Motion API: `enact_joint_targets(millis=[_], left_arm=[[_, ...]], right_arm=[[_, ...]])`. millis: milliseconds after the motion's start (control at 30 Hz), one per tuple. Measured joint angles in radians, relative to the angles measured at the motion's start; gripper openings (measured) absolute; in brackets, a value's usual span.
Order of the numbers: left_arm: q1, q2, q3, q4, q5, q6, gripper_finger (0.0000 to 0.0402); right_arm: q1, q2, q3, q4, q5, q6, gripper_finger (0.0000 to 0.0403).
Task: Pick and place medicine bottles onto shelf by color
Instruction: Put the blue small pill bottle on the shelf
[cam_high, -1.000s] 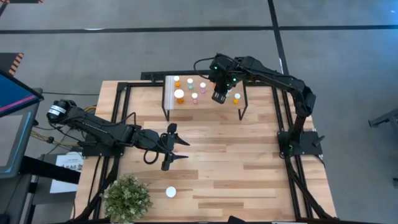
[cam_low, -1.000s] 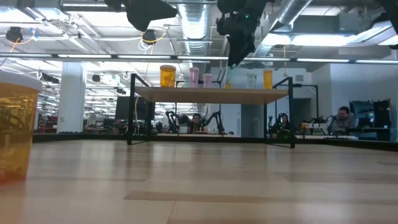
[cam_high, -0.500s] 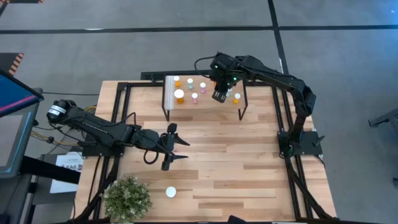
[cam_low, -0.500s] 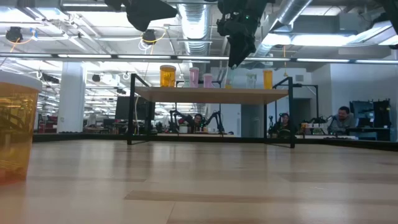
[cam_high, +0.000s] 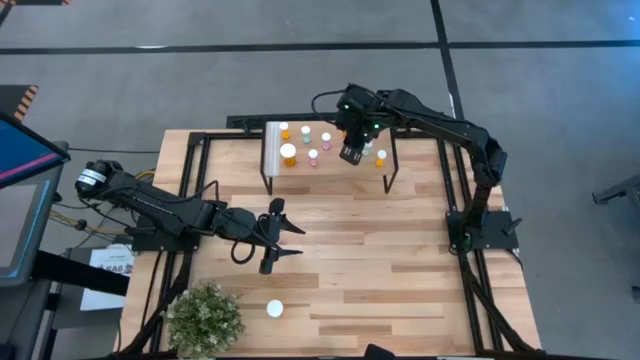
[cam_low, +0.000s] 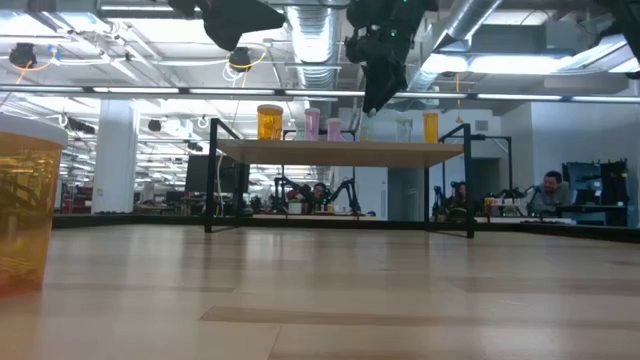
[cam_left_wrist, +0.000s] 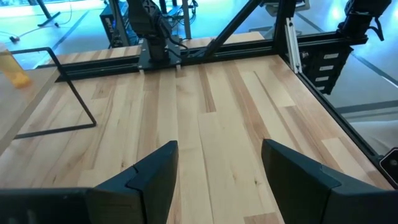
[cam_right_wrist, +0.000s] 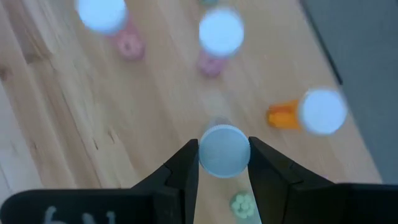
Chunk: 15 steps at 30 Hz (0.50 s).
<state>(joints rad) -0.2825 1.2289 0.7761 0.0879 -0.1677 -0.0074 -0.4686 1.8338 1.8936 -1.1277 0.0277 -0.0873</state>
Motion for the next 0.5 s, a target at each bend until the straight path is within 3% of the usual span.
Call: enact_joint_targets(millis=[500], left_arm=[[0.000, 0.000, 0.000, -0.008, 0.006, 0.000, 0.0221]], right_arm=[[-0.009, 0.050, 0.001, -0.019, -0.004, 0.001, 0.0137]])
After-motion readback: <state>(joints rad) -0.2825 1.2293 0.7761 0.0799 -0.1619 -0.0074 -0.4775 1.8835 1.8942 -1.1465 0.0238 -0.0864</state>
